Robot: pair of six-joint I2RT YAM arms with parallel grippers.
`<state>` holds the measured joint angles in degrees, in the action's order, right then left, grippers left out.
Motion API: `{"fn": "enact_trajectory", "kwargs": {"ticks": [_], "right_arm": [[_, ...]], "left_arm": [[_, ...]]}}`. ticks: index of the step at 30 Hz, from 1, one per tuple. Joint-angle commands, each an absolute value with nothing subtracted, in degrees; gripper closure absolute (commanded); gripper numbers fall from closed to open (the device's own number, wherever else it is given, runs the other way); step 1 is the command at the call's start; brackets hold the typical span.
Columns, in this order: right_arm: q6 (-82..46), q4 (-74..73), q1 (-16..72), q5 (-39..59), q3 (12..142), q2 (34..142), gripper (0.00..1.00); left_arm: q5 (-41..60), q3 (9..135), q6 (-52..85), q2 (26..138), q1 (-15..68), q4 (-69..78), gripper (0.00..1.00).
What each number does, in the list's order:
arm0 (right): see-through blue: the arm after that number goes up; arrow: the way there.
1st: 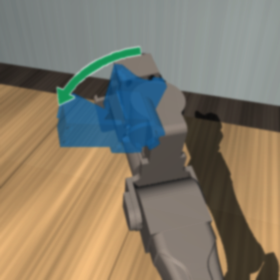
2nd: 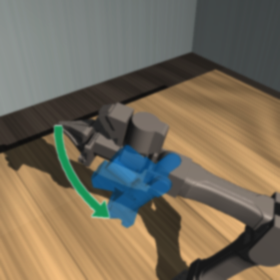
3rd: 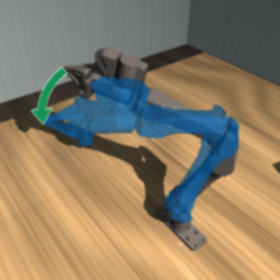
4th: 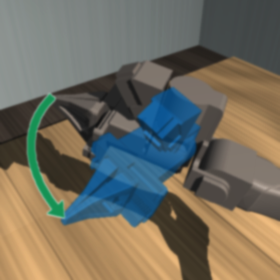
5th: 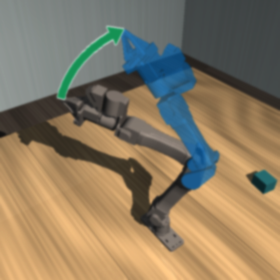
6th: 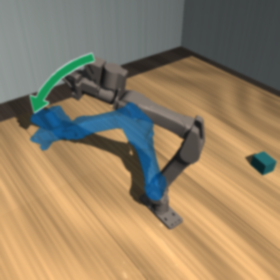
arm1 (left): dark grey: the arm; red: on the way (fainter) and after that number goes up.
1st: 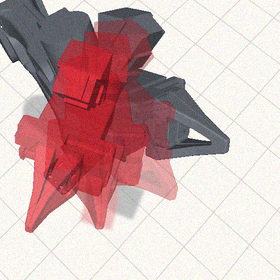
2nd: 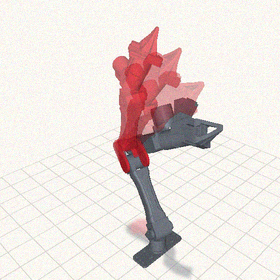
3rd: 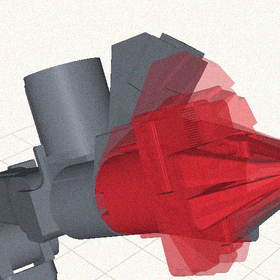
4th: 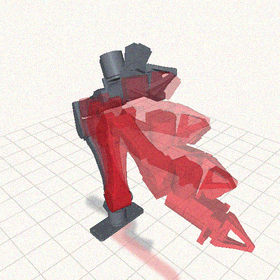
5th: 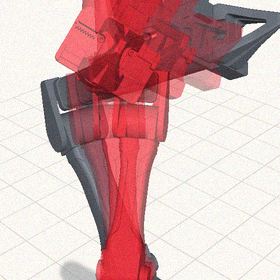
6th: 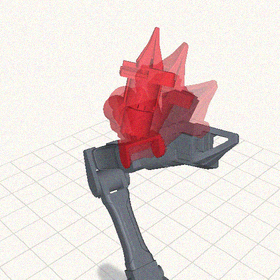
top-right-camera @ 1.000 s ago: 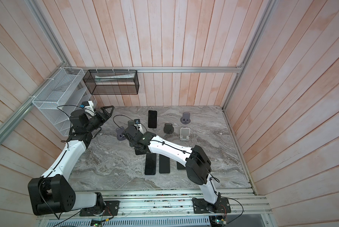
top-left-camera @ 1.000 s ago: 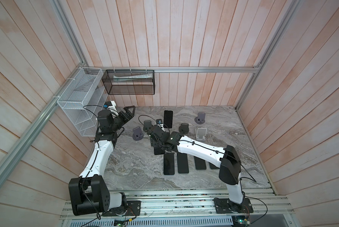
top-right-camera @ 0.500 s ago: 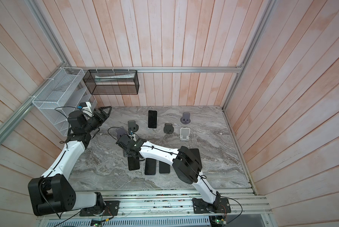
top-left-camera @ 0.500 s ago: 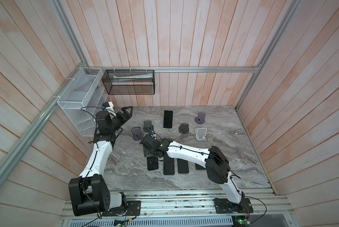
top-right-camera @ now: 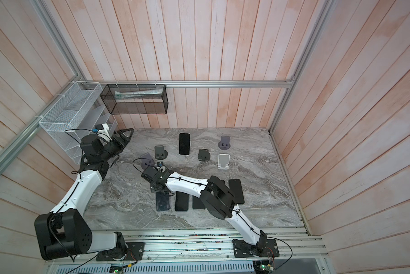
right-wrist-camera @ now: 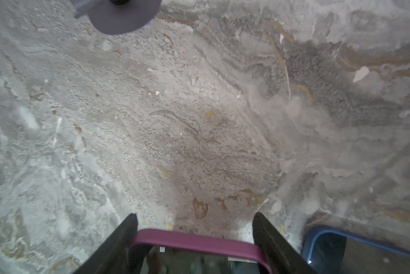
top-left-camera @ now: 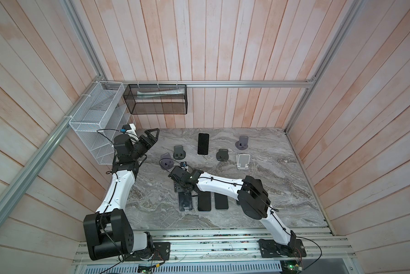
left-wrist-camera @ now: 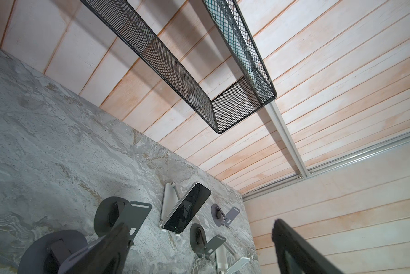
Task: Remove the phone from the phone stand
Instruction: 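Lower the purple phone flat beside the black phones and open the right gripper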
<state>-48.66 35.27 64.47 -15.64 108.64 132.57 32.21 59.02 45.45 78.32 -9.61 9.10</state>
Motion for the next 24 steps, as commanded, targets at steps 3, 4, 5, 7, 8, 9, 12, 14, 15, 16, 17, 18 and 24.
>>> {"fn": "enact_trajectory", "kwargs": {"ticks": [3, 4, 5, 7, 8, 9, 12, 14, 15, 16, 17, 18, 24], "right_arm": [[-52.03, 34.29, 65.11, -20.29, 105.87, 133.03, 0.38], [-52.55, 33.94, 65.17, -20.59, 105.27, 132.99, 0.38], [-53.31, 34.09, 65.18, -21.31, 104.82, 133.13, 0.37], [-54.23, 33.83, 65.13, -22.2, 103.99, 133.42, 0.37], [-54.65, 33.92, 65.08, -22.28, 103.97, 133.68, 0.36], [-54.9, 33.86, 65.13, -22.18, 103.97, 134.06, 0.36], [-55.29, 33.65, 65.39, -22.4, 104.33, 135.11, 0.34], [-54.94, 32.53, 65.99, -23.94, 104.03, 135.23, 0.34], [-54.98, 32.12, 66.29, -24.24, 103.86, 135.26, 0.34], [-55.31, 31.8, 66.57, -24.11, 103.47, 135.44, 0.34], [-55.61, 31.4, 66.84, -24.0, 103.19, 135.56, 0.33], [-55.99, 31.45, 67.12, -24.23, 103.11, 135.74, 0.33], [-57.21, 31.7, 67.67, -25.2, 103.82, 137.07, 0.3]], "left_arm": [[33.67, 58.16, 46.32, 78.8, -10.11, 11.51, 0.05], [33.58, 58.07, 46.32, 78.72, -10.11, 11.67, 0.05], [33.49, 57.94, 46.32, 78.83, -10.09, 11.83, 0.05], [33.66, 57.91, 46.57, 79.4, -10.1, 11.95, 0.05], [33.91, 57.94, 46.71, 79.74, -10.11, 11.95, 0.05], [34.08, 57.93, 46.84, 79.88, -10.11, 12.11, 0.05], [33.81, 57.7, 47.02, 79.86, -10.11, 12.35, 0.06], [33.28, 57.36, 47.11, 79.46, -10.11, 12.52, 0.06], [33.1, 57.22, 47.14, 79.29, -10.11, 12.49, 0.06], [32.84, 57.16, 47.11, 79.13, -10.11, 12.55, 0.06], [32.74, 57.0, 47.2, 79.02, -10.11, 12.57, 0.06], [32.63, 56.95, 47.28, 79.01, -10.11, 12.65, 0.06], [32.75, 56.66, 47.99, 78.69, -10.19, 13.19, 0.06]]}}
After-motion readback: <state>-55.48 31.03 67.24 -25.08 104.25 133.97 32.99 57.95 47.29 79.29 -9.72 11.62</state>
